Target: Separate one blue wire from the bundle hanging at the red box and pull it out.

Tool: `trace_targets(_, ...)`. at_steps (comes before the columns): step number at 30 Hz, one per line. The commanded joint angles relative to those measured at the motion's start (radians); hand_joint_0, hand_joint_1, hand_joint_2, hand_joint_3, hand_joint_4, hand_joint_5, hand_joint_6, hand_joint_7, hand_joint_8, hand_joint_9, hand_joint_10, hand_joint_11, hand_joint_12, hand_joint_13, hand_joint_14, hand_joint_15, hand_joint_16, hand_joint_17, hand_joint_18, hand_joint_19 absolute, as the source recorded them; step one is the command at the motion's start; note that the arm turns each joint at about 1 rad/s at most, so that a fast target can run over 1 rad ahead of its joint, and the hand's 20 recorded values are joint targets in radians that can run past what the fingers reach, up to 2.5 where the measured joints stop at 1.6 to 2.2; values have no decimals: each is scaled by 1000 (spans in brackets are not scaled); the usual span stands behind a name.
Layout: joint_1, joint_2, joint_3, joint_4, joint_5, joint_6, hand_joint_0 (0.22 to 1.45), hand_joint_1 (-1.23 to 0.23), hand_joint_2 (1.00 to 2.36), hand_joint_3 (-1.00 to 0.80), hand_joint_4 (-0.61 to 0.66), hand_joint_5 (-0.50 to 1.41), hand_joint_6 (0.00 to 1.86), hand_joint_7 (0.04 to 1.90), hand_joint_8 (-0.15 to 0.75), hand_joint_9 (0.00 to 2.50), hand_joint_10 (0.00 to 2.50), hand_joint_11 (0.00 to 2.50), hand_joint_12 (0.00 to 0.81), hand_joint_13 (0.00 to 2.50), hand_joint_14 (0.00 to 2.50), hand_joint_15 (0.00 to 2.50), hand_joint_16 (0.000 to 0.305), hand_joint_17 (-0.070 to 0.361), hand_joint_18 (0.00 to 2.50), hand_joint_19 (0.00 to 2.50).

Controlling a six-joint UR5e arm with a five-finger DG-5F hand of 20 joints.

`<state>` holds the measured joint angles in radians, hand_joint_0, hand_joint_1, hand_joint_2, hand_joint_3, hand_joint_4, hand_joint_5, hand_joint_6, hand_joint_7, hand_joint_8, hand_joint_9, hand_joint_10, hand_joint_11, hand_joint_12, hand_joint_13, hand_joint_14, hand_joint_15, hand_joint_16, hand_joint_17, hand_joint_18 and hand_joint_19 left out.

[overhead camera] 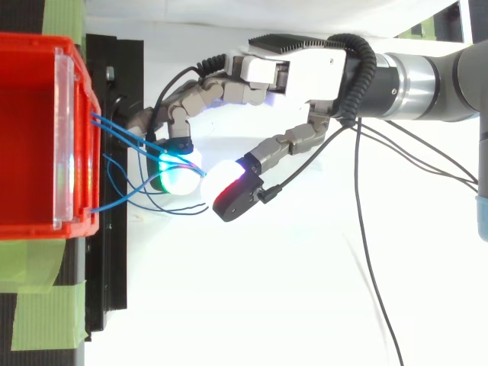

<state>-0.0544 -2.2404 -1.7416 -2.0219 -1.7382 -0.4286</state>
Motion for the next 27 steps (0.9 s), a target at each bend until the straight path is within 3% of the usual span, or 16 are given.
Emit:
trace_targets(1, -1, 1, -1, 2, 0, 2, 625, -664, 1015, -337, 264, -204, 736, 1036, 287, 380, 6, 261, 393, 467, 12, 342, 53, 119, 383, 515)
trace_targets(27, -7, 1, 1, 22, -4, 4, 634, -647, 1018, -282, 242, -206, 754, 1031, 292, 397, 7, 274, 396, 481, 12, 337, 53, 119, 391, 516)
